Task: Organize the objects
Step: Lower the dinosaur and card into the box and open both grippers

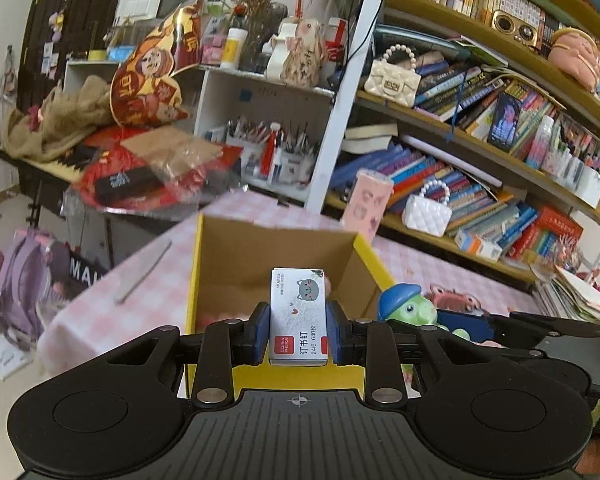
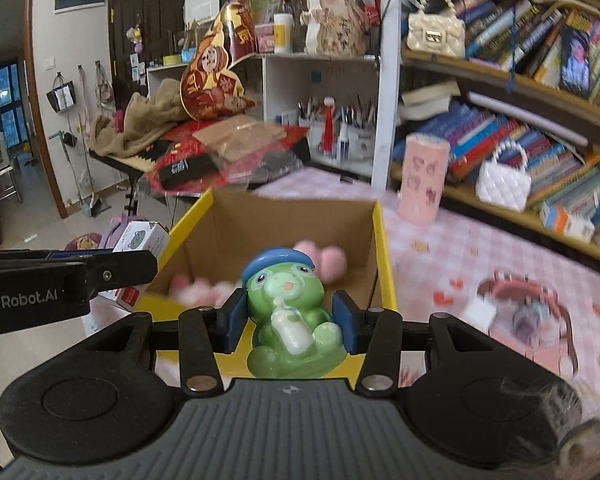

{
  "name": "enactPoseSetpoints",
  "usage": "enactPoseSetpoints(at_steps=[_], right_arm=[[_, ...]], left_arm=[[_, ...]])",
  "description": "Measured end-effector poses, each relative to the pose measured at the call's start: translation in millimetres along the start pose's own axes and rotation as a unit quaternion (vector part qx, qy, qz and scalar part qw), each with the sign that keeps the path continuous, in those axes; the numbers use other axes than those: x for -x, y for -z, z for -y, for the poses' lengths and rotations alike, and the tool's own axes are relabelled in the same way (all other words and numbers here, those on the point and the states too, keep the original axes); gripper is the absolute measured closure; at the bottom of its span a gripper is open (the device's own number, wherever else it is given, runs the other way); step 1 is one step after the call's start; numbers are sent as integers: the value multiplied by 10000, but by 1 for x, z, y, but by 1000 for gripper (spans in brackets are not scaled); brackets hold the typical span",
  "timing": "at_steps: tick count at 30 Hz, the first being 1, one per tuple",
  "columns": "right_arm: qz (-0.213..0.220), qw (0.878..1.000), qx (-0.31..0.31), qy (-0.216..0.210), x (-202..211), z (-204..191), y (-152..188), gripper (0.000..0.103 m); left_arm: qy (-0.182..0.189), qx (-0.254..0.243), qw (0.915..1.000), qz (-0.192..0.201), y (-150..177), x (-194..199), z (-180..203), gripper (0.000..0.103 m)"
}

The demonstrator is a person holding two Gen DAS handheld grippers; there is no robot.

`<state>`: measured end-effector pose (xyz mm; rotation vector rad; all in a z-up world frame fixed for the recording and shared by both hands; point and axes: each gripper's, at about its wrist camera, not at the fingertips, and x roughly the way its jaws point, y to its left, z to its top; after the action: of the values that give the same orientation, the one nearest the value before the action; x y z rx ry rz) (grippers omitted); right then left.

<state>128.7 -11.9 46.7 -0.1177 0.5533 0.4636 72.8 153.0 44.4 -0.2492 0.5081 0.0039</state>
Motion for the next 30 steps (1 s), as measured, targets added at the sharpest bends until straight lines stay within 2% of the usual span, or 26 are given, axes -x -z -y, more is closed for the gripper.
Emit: enactPoseSetpoints(at_steps=[7, 16, 24, 30], right_arm=[[-230, 9994, 262, -56, -63, 12, -16, 59], [-998, 9921, 691, -308, -126, 11, -7, 59], [-1228, 9881, 605, -695, -137, 18, -8, 57], [-1265, 9881, 497, -726, -136, 20, -6, 55]], left_arm=[[-235, 89, 9996, -161, -14, -54, -4, 76], [-447, 166, 9972, -585, -13, -109, -11, 76], [-431, 168, 9942, -969, -5, -138, -10, 75], [-387, 122, 9923, -1167, 3, -147, -7, 75]])
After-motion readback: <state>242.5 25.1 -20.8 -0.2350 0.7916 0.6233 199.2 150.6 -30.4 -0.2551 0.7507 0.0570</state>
